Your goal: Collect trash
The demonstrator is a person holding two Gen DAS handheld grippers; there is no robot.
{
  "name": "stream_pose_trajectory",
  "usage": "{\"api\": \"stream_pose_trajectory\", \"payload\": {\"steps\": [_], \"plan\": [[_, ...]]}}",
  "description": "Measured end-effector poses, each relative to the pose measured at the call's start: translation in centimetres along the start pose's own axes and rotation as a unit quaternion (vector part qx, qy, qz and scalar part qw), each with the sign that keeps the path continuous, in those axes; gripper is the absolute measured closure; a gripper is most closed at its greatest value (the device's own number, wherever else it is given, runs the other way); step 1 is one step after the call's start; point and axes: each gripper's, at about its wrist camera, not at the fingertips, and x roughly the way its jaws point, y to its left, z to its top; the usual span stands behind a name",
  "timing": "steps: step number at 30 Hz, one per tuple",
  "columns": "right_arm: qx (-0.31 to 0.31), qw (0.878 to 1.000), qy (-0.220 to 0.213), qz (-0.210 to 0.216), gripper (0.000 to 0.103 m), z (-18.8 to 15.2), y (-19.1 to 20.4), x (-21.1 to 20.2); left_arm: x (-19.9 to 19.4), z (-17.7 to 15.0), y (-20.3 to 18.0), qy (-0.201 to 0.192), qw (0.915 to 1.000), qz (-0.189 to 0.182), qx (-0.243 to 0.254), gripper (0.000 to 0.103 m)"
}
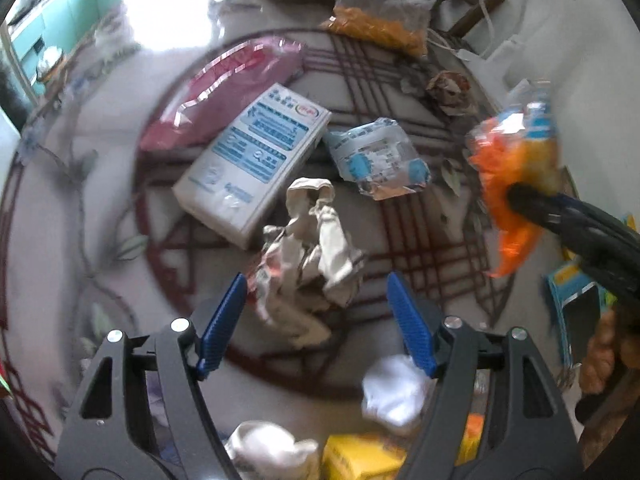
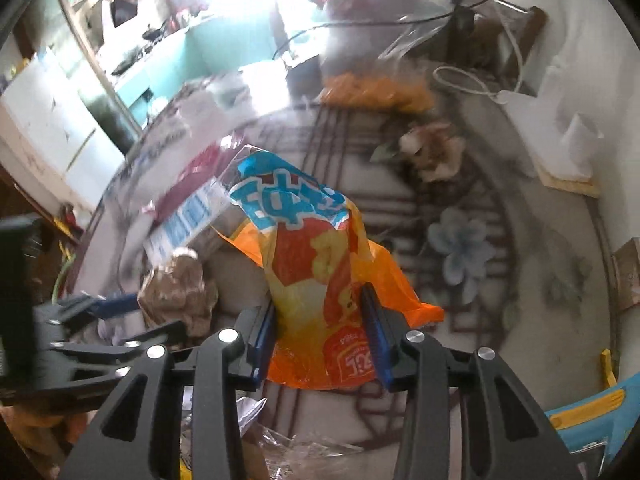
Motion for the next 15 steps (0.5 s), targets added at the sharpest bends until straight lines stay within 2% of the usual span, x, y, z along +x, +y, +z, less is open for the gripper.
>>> {"api": "stream_pose_trajectory", "payload": {"steps": [3, 4, 6, 10, 15], "plan": [[0.007, 1.000, 0.003, 0.002, 0.063, 0.2, -0.5, 0.0, 1.0, 0.5, -0.1, -0.001, 1.0000, 0.005, -0.005, 0.034], [0.009, 1.000, 0.005, 0.003, 0.063, 0.1, -0.6, 0.1, 1.2, 0.6, -0.2, -0.003, 1.0000, 0.006, 0.001, 0.042], [0.012, 1.000, 0.010, 0.007, 0.063, 0.3, -1.0, 0.6, 1.2, 0.7, 0.0, -0.007, 1.0000, 0.005, 0.001, 0.044], [0.016, 1.000, 0.013, 0.013, 0.063, 0.3, -0.4, 0.9, 0.7, 1.0, 0.6, -0.017, 0.9998, -0.011, -0.007, 0.055], [0.010, 1.000, 0.002, 0.019, 0.063, 0.6, 0.9, 0.1, -1.7, 1.0, 0.8, -0.042, 0.9991, -0.011, 0.000, 0.057]]}}
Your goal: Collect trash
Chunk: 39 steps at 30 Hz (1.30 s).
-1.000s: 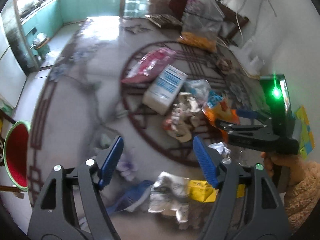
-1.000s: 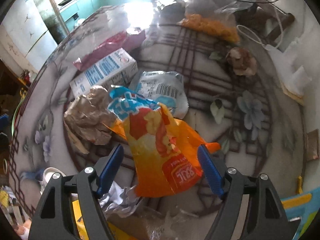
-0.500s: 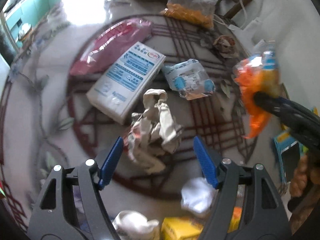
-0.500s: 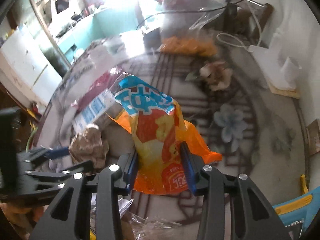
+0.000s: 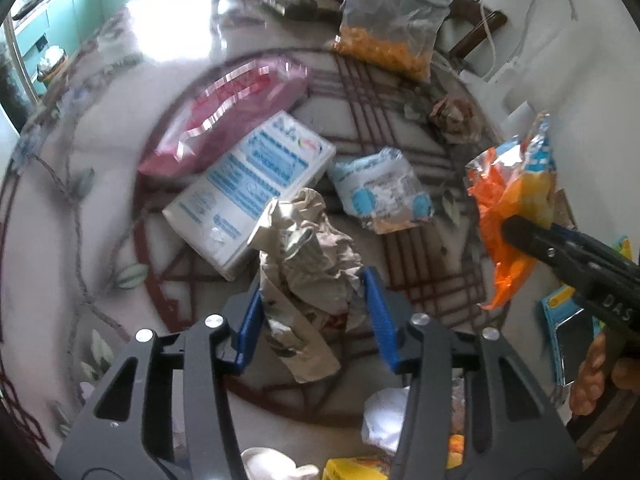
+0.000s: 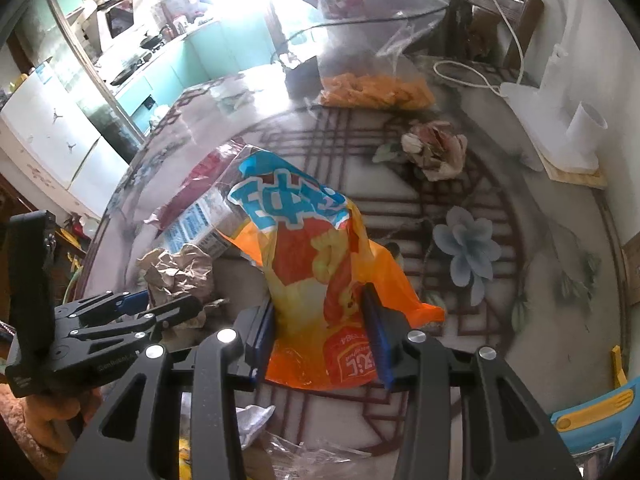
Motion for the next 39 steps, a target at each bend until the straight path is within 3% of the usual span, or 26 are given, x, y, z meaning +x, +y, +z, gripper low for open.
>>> {"api": "stream_pose_trajectory", "payload": {"steps": [10, 23, 39], "plan": [[-0.015, 0.999, -0.037, 0.019, 0.063, -0.4, 3.7, -3.8, -8.7, -0.9, 0.2, -0.085, 0.9946, 0.049, 0.032, 0.057], [-0.050, 0.993, -0.100, 0.044, 0.063, -0.4, 9.8, -9.2, -18.2, -3.2, 2.6, -0.169, 0.9825, 0.079, 0.001, 0.056], [-0.086, 0.987, -0.114, 0.070, 0.062, -1.1, 15.7, -10.2, -22.0, -5.7, 6.7, -0.193, 0.9747, 0.110, -0.023, 0.056]]}}
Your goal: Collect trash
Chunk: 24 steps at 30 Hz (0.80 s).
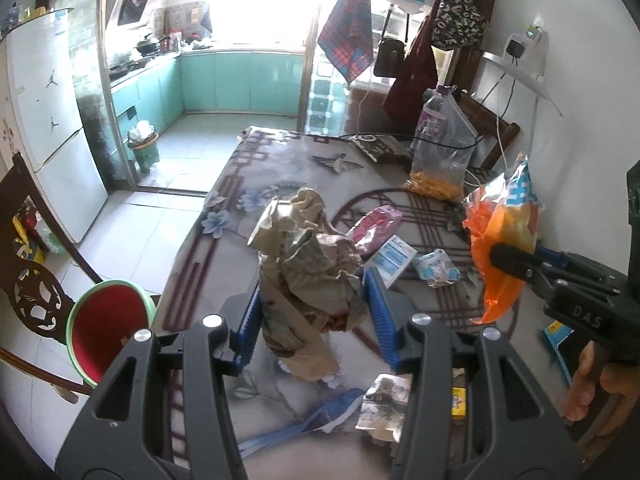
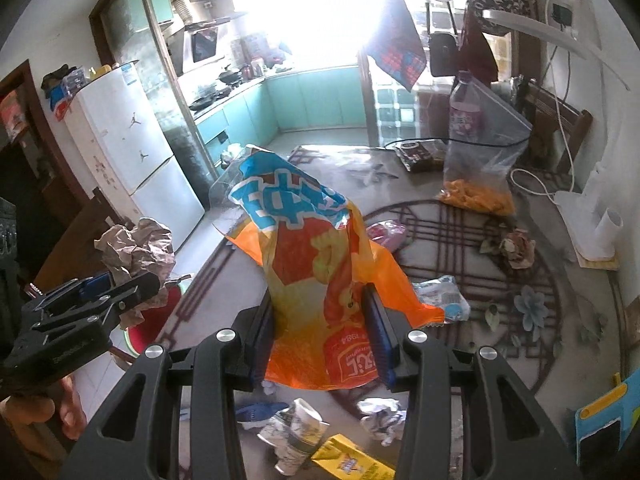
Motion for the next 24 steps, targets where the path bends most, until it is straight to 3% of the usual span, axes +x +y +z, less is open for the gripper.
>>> {"api": "stream_pose_trajectory", "payload": {"steps": [24], "plan": [[-0.009, 1.000, 0.017, -0.019, 0.062, 0.1, 10.6, 4.4, 0.1, -0.2, 11.4, 0.017, 0.9996, -0.008, -0.018, 0.056]]}}
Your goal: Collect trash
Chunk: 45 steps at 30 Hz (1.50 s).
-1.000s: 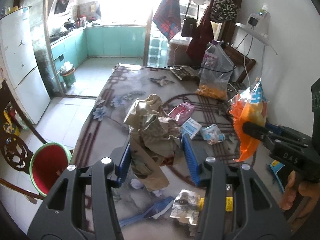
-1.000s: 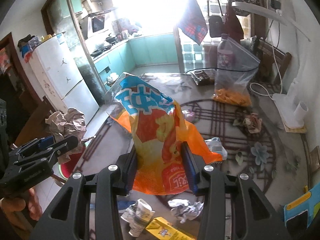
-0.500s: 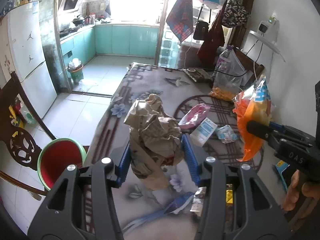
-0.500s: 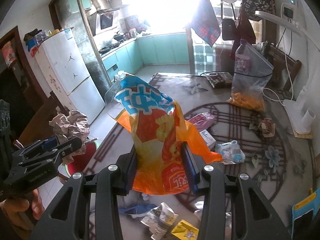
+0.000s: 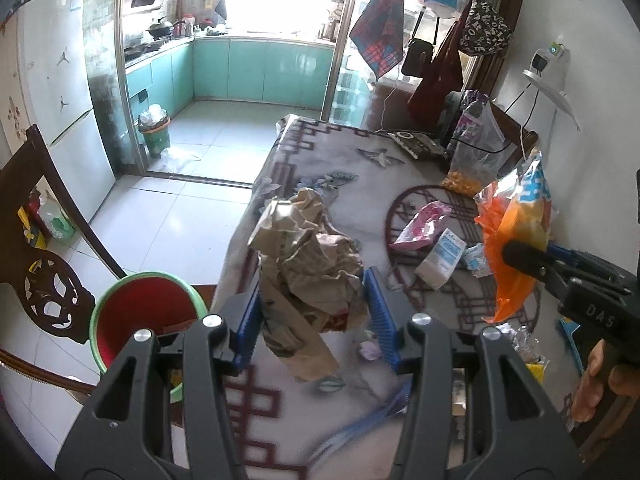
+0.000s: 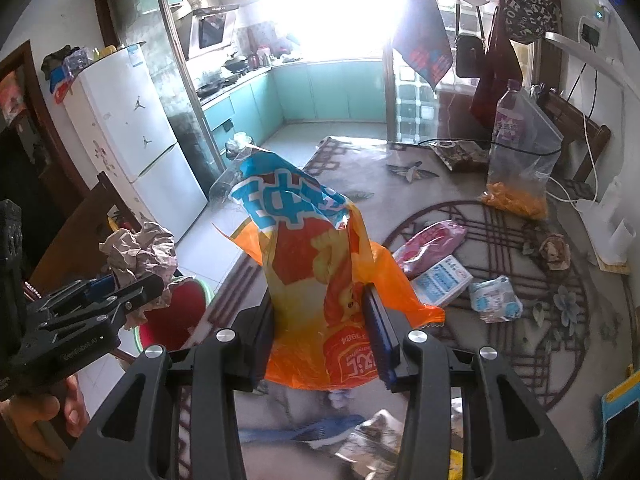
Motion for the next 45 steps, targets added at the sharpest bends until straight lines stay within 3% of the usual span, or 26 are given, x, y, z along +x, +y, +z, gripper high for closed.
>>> {"api": "stream_pose_trajectory", "payload": {"steps": [11, 29, 45], "plan": [[-0.004, 1.000, 0.001, -0.002, 0.062, 0.6, 5.6, 1.6, -0.5, 0.7, 5.5, 0.001, 1.0000, -0.006, 0.002, 0.056], [-0.052, 0.998, 0.010, 0.042, 0.062, 2.0, 14.8, 4.8, -2.1, 0.7, 13.8, -0.005, 0.9989, 0.029, -0.036, 0.055], [-0.087, 0.987, 0.075, 0.116, 0.062, 1.8, 21.8, 12.1, 0.0, -0.2, 21.7, 0.031, 0.9922, 0.089, -0.082, 0.055]]}}
